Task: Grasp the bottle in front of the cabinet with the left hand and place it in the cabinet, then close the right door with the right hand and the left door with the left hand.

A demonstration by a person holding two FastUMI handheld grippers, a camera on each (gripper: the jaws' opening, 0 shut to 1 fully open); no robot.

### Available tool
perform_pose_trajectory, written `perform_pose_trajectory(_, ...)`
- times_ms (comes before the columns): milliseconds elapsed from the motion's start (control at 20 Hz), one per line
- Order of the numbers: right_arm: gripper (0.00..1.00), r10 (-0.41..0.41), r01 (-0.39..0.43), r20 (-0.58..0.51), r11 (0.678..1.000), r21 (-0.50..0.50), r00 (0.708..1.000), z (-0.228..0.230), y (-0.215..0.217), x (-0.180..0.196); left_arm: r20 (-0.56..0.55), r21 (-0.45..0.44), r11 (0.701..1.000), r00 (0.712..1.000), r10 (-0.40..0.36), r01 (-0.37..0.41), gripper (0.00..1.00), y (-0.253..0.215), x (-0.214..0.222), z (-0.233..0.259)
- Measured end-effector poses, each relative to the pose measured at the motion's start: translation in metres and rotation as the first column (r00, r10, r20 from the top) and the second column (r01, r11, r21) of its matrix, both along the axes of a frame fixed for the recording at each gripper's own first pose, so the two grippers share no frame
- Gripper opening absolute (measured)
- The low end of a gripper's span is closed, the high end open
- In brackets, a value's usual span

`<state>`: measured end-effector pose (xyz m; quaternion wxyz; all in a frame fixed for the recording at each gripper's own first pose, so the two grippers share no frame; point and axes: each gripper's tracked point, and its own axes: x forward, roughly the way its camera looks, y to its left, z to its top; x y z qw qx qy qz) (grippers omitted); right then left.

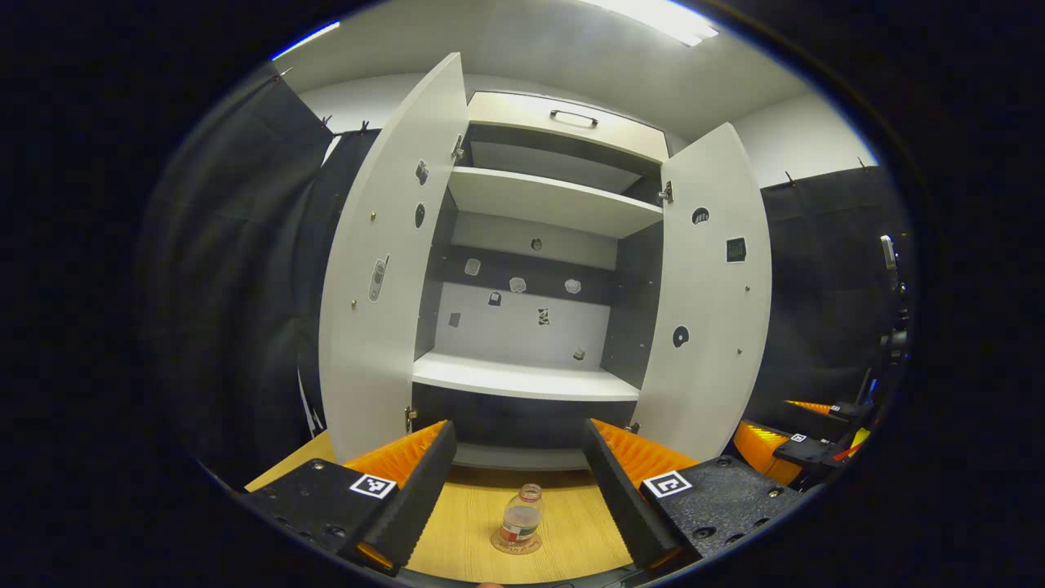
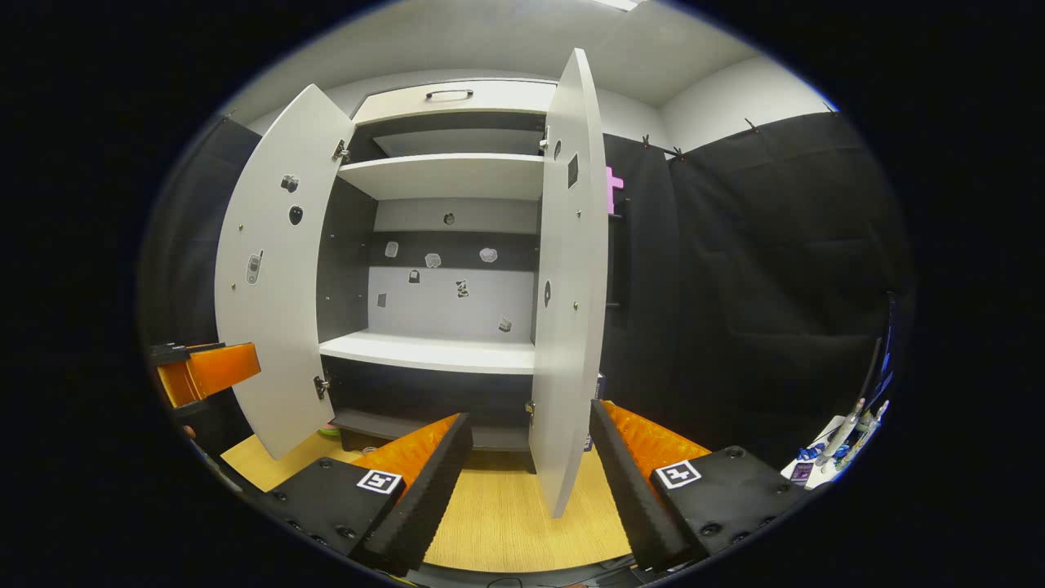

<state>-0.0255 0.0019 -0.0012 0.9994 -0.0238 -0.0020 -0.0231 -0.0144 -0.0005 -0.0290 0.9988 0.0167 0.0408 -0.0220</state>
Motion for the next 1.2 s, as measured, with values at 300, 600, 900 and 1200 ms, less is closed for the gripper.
perform_pose_trajectory(300, 0.97, -0.017, 0.017, 0.008, 1.000, -0.017, 1.000, 0.001, -0.009, -0.002, -0.060, 0.008, 0.999, 0.997, -0.047, 0.047, 0.95, -0.018, 0.007, -0.033)
perform_pose_trajectory(600, 0.97, -0.030, 0.030, -0.002, 0.999, -0.035, 1.000, -0.003, -0.014, -0.007, -0.130, 0.016, 0.996, 0.988, -0.083, 0.086, 0.95, -0.029, 0.024, -0.082)
perform_pose_trajectory(900, 0.92, -0.042, 0.041, -0.015, 0.998, -0.041, 0.999, -0.006, -0.019, -0.011, -0.213, 0.019, 0.997, 0.975, -0.069, 0.075, 0.95, -0.023, 0.043, -0.140)
perform_pose_trajectory(1200, 0.97, -0.057, 0.056, -0.028, 0.997, -0.054, 0.998, -0.009, -0.026, -0.015, -0.291, 0.005, 0.998, 0.955, -0.059, 0.064, 0.95, -0.016, 0.060, -0.195)
